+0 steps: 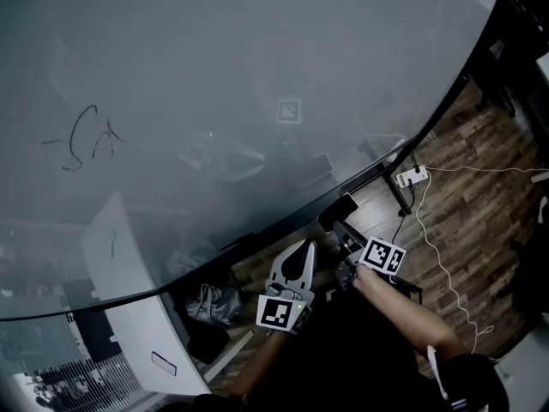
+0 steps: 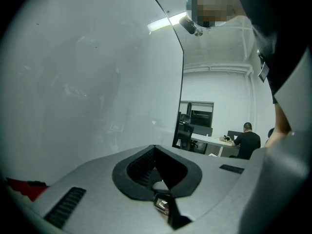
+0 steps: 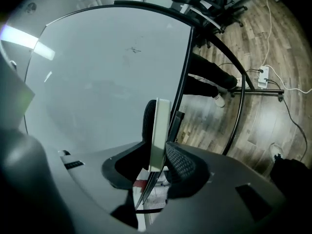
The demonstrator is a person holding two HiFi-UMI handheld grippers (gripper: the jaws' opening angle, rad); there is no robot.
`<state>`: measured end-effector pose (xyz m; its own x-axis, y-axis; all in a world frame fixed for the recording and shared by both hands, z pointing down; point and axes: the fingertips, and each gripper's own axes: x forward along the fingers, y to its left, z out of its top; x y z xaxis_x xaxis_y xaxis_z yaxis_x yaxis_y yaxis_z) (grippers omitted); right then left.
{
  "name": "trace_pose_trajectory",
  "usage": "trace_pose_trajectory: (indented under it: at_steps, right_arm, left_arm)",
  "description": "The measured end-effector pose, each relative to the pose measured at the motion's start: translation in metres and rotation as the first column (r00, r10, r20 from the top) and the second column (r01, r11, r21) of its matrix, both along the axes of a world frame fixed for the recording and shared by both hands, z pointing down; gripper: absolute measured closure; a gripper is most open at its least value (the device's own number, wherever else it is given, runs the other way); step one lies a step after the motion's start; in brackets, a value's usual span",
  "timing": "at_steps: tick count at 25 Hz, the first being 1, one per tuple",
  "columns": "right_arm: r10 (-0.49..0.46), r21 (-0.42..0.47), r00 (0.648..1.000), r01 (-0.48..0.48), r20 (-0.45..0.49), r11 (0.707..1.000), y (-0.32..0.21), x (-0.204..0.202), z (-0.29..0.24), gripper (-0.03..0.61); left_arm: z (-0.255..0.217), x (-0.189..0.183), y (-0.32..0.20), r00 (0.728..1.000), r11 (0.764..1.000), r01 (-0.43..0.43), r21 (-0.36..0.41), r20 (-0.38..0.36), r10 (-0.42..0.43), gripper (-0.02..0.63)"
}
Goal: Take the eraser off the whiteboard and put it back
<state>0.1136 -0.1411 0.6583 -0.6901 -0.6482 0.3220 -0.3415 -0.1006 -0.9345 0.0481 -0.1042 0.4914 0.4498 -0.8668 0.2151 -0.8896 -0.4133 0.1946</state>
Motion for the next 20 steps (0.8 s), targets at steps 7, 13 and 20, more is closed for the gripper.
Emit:
trace_pose_trajectory:
  at_steps: [7, 13, 20]
  right_arm:
    - [-0.011, -0.059, 1.0, 0.013, 0.023, 0.998, -0.002, -0.005, 0.016, 0.443]
    - [-0.008, -0.103, 0.999, 0.011, 0.034, 0.995, -0.008, -0.007, 0.027, 0.442]
    - [-0.009, -0.118, 0.998, 0.016, 0.057, 0.993, -0.014, -0.012, 0.03, 0.442]
  left_arm:
    - [0.007, -0.001, -0.002, 1.0, 1.0, 0.011, -0.008, 0.005, -0.011, 0.606]
    - [0.003, -0.003, -0.009, 1.0, 1.0, 0.019, -0.005, -0.003, -0.019, 0.606]
    - [0.004, -0.006, -0.015, 1.0, 0.999, 0.031, -0.018, -0.003, -0.031, 0.606]
